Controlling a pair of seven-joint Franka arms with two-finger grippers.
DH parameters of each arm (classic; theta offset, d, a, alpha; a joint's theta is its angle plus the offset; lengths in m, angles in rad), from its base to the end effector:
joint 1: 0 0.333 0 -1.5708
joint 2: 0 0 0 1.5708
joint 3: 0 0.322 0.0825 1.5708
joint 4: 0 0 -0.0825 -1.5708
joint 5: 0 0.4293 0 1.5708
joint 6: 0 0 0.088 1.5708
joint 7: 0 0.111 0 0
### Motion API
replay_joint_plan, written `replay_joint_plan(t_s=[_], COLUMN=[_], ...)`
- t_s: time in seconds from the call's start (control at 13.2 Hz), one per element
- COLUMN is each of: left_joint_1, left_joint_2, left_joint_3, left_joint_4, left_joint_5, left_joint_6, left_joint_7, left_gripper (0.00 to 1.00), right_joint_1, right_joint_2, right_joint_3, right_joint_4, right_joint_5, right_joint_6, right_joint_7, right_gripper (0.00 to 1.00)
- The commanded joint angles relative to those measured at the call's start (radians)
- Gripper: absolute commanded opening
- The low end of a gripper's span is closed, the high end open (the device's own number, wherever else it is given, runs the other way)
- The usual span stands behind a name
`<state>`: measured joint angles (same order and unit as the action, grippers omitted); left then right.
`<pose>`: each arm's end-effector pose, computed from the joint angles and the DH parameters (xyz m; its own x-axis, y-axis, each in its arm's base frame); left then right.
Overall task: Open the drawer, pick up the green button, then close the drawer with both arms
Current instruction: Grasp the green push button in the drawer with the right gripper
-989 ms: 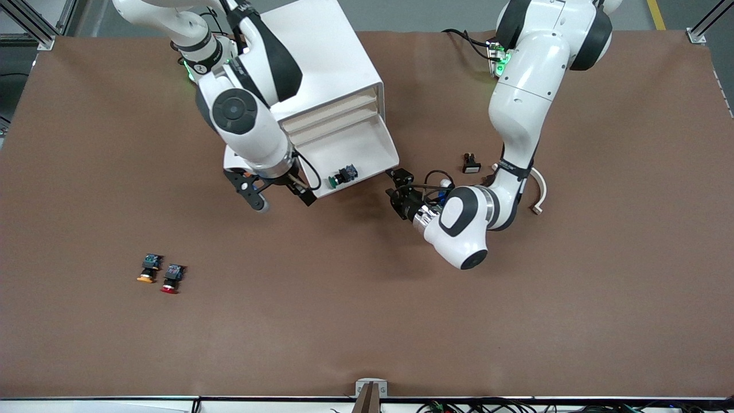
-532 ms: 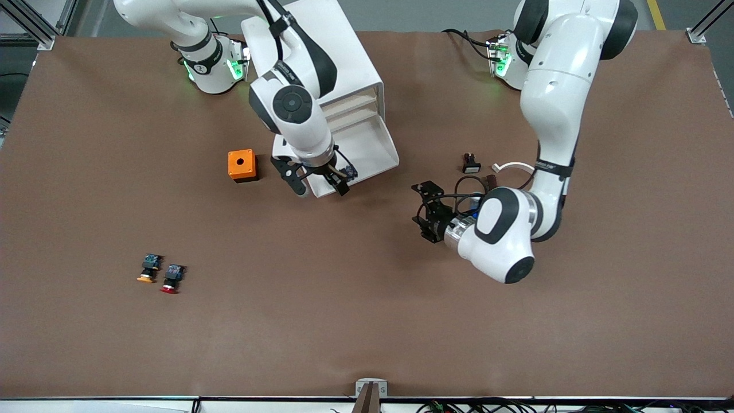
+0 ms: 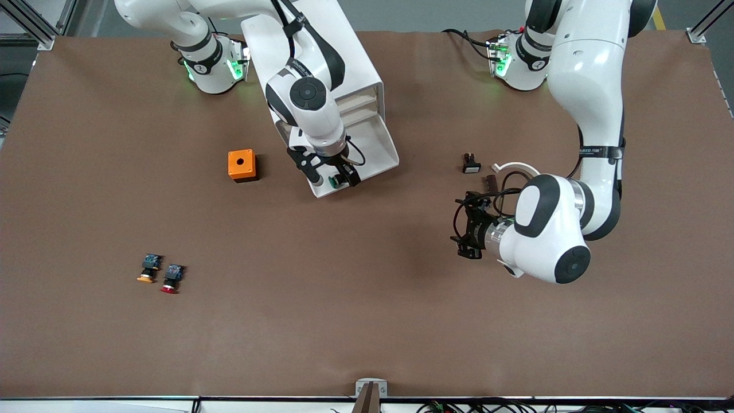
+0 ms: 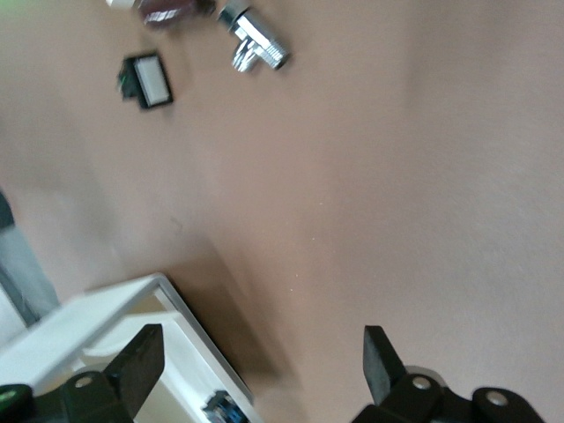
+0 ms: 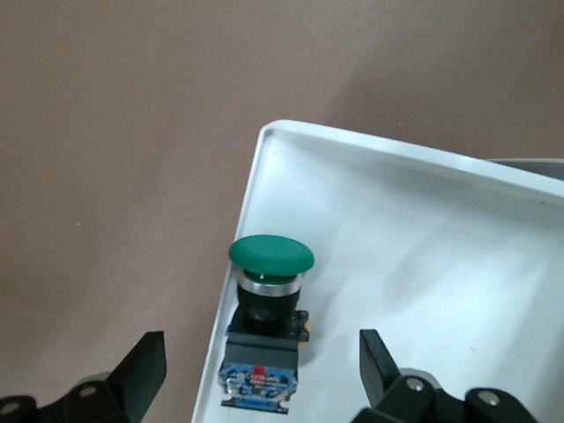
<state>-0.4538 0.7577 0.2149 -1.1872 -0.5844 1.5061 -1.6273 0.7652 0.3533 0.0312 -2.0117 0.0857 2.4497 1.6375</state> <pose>0.7000 -0.2782 0.3097 0.0262 0.9308 -0.3645 0.8839 -0.1919 -0.4264 0.4516 0.4614 0.2551 0.6165 -0.7837 -0.0761 -0.7872 -0.6118 -0.0772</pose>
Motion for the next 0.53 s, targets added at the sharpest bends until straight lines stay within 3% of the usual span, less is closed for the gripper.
replay_joint_plan(t_s=[0.0, 0.15, 0.46], left_joint_1=[-0.019, -0.02, -0.016], left_joint_2=[-0.06, -0.074, -0.095], left_joint_3=[0.017, 0.014, 0.018], left_joint_4=[-0.014, -0.014, -0.015], left_joint_5=[0.075, 0.09, 0.141], left_joint_6=[-0.004, -0.003, -0.003], left_joint_7=[0.142, 0.162, 0.293], left_gripper=[0.99, 0.99, 0.99], right_joint_1=[0.011, 0.016, 0.019], right_joint_2=[-0.016, -0.016, -0.016], right_joint_3=[-0.007, -0.007, -0.007], right_joint_4=[-0.03, -0.03, -0.025], right_joint_5=[0.006, 0.006, 0.005], right_joint_6=[0.019, 0.02, 0.019], right_joint_7=[0.015, 0.013, 0.01], right_gripper=[0.76, 0.5, 0.19])
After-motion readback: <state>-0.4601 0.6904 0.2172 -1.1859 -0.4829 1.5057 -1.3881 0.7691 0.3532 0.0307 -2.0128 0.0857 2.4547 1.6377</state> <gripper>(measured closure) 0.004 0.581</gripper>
